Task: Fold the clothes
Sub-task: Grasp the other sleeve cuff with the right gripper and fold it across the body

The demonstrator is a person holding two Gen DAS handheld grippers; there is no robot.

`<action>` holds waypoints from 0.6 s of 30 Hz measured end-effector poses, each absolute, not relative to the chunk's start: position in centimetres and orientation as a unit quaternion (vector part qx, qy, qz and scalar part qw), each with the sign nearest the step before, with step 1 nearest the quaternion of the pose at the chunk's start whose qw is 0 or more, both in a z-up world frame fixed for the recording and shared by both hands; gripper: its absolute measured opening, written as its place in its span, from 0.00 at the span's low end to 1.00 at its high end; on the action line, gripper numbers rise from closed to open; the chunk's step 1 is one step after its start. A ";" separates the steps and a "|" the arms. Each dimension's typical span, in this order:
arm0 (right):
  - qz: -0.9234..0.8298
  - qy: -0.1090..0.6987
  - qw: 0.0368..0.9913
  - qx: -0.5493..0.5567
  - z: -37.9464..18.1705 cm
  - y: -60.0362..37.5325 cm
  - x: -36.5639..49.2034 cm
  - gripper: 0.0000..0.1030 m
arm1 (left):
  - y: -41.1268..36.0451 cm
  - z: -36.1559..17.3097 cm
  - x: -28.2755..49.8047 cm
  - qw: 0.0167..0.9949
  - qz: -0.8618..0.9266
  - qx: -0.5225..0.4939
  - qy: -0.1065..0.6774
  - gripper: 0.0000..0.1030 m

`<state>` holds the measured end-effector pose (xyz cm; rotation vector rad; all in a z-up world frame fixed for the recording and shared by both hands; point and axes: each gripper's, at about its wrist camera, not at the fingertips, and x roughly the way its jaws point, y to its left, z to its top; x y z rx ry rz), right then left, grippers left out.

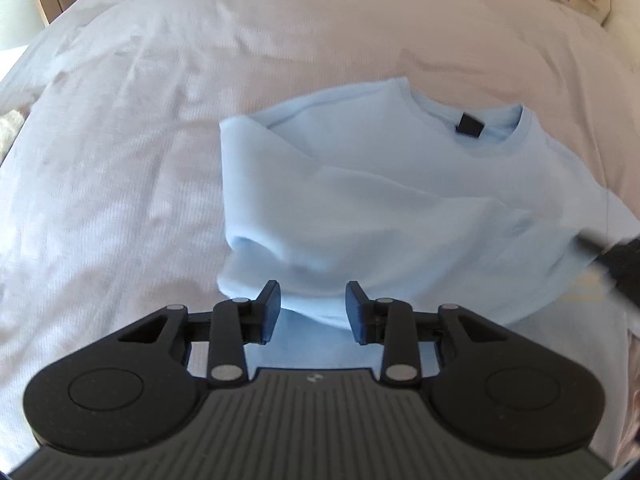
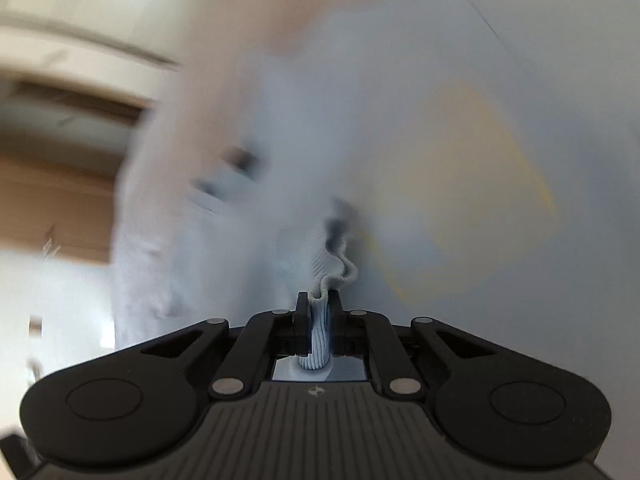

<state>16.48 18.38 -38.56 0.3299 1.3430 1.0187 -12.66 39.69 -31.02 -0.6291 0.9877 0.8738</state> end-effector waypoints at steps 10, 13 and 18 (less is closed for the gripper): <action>0.349 0.559 0.742 0.126 -38.9 15.0 22.7 0.07 | 39.1 -34.2 -10.2 0.747 0.372 -0.245 0.493 0.29; 0.364 0.546 0.744 0.126 -38.9 15.2 22.6 0.07 | 38.9 -34.0 -10.3 0.750 0.375 -0.234 0.492 0.29; 0.376 0.541 0.742 0.125 -38.5 14.8 22.1 0.07 | 39.2 -33.7 -9.8 0.751 0.384 -0.220 0.489 0.29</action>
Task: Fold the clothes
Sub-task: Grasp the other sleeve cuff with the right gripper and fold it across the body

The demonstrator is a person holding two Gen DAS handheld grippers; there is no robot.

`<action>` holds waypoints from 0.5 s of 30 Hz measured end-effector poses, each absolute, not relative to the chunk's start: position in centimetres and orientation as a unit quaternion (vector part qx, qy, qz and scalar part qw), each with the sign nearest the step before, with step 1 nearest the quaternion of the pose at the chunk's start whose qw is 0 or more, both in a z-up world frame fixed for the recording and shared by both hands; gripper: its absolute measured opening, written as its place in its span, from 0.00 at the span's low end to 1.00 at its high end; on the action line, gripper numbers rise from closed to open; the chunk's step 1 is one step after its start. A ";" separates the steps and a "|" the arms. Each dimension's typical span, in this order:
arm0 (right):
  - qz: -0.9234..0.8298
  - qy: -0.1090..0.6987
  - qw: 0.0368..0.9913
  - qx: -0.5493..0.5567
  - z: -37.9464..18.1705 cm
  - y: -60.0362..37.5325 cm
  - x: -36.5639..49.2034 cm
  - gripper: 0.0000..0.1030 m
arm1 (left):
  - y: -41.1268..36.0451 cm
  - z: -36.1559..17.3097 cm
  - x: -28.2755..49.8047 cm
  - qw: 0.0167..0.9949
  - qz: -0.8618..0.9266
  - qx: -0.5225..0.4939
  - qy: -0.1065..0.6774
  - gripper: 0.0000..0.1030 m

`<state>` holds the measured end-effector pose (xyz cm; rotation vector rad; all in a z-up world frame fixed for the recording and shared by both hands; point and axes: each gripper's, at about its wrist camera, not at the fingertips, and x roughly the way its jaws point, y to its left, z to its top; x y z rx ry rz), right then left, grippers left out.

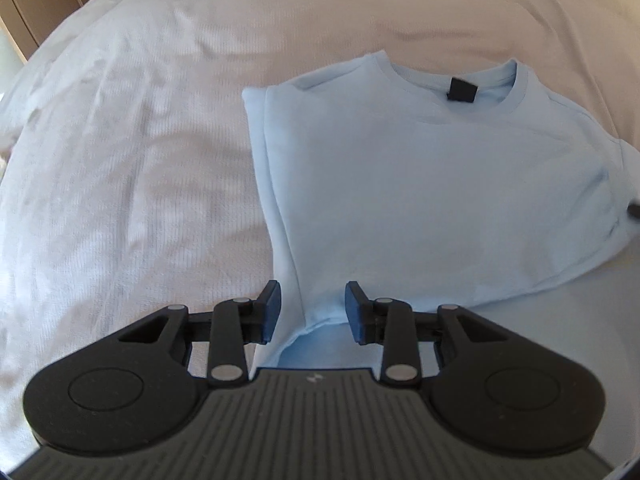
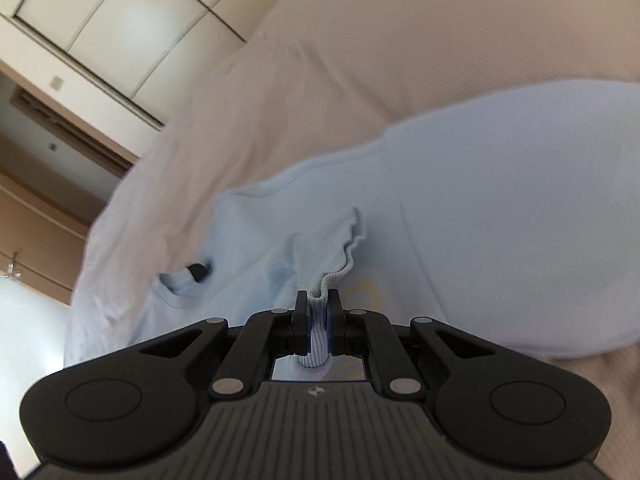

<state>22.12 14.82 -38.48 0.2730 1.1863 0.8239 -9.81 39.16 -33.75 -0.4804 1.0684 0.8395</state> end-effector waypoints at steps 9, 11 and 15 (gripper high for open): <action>0.321 0.567 0.756 0.060 -38.8 11.9 22.1 0.26 | 38.1 -34.7 -7.8 0.755 0.363 -0.179 0.517 0.28; 0.308 0.569 0.758 0.081 -38.2 10.7 22.0 0.29 | 37.9 -34.6 -7.8 0.756 0.361 -0.180 0.515 0.28; 0.311 0.561 0.767 0.036 -37.8 9.4 21.4 0.28 | 37.6 -35.3 -6.7 0.742 0.358 -0.163 0.543 0.28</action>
